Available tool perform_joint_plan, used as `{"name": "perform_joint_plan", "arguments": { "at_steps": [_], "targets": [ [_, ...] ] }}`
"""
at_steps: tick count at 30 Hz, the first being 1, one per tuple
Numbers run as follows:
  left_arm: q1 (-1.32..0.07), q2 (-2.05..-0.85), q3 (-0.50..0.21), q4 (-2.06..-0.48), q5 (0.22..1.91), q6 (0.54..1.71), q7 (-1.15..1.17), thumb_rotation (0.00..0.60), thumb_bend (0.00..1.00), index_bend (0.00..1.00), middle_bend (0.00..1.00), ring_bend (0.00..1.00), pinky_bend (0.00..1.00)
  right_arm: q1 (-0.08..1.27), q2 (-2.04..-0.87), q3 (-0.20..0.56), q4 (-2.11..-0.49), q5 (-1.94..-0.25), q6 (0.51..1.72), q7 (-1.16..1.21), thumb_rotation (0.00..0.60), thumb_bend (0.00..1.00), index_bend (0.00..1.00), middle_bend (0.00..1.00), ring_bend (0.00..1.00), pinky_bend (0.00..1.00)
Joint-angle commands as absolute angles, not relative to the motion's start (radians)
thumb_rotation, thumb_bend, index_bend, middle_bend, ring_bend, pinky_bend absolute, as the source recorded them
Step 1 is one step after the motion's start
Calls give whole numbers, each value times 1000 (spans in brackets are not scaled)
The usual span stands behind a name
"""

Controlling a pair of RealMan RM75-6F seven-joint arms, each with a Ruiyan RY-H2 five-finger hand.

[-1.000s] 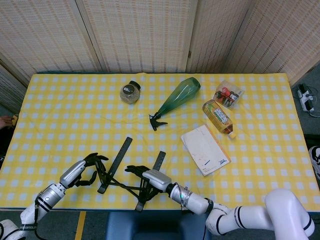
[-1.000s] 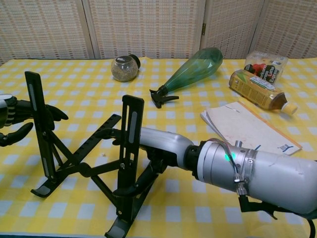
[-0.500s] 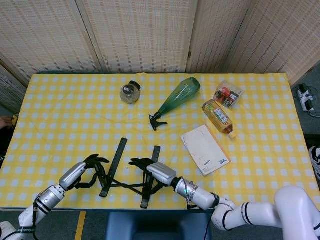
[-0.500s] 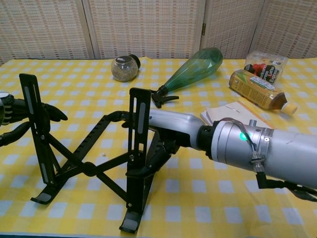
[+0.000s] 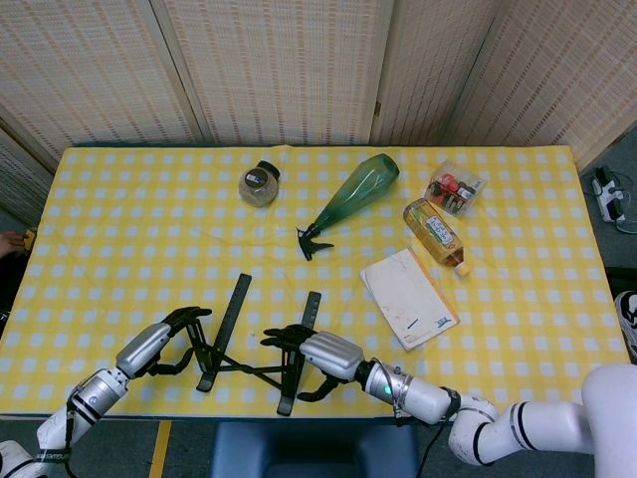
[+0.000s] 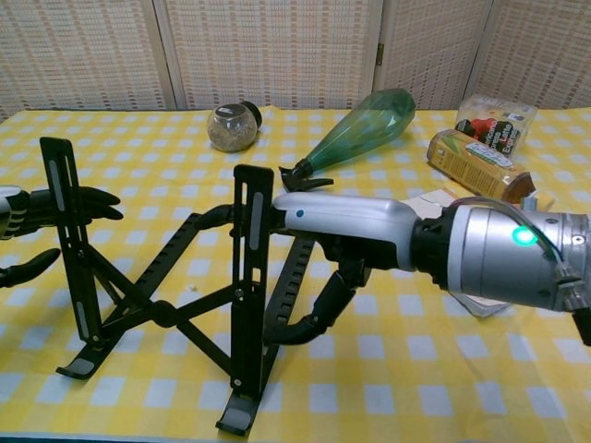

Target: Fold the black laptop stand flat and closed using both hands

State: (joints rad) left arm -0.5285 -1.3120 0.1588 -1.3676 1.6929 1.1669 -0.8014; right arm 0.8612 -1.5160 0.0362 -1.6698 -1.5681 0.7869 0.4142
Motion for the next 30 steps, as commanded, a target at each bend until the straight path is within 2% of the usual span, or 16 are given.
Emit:
{"name": "perform_joint_plan", "arguments": {
  "at_steps": [1, 5, 10, 20, 23, 28, 30],
  "targets": [
    [-528, -1319, 152, -1367, 1668, 1142, -754, 600, 635, 129, 141, 64, 38, 869, -1492, 24, -1701, -1598, 794, 418, 600, 303, 0, 0, 0, 0],
    [-522, -1323, 146, -1366, 1651, 1132, -724, 600, 634, 202, 141, 64, 37, 876, -1474, 14, -1731, -1623, 802, 417, 600, 303, 0, 0, 0, 0],
    [-513, -1342, 138, -1351, 1632, 1122, -671, 600, 634, 359, 141, 80, 39, 884, -1460, 2, -1752, -1642, 806, 415, 600, 303, 0, 0, 0, 0],
    [-486, -1393, 117, -1308, 1600, 1124, -533, 600, 638, 511, 195, 122, 46, 893, -1464, -5, -1759, -1639, 806, 409, 600, 303, 0, 0, 1, 0],
    [-483, -1391, 120, -1316, 1601, 1122, -529, 600, 638, 507, 195, 122, 45, 898, -1469, -4, -1760, -1637, 804, 403, 600, 303, 0, 0, 3, 0],
    [-485, -1361, 141, -1349, 1613, 1099, -536, 600, 637, 376, 195, 113, 27, 906, -1478, -6, -1760, -1634, 795, 396, 600, 303, 0, 0, 3, 0],
    [-483, -1353, 144, -1359, 1614, 1097, -538, 600, 633, 352, 195, 106, 19, 909, -1480, -6, -1760, -1633, 793, 393, 600, 303, 0, 0, 7, 0]
  ]
}}
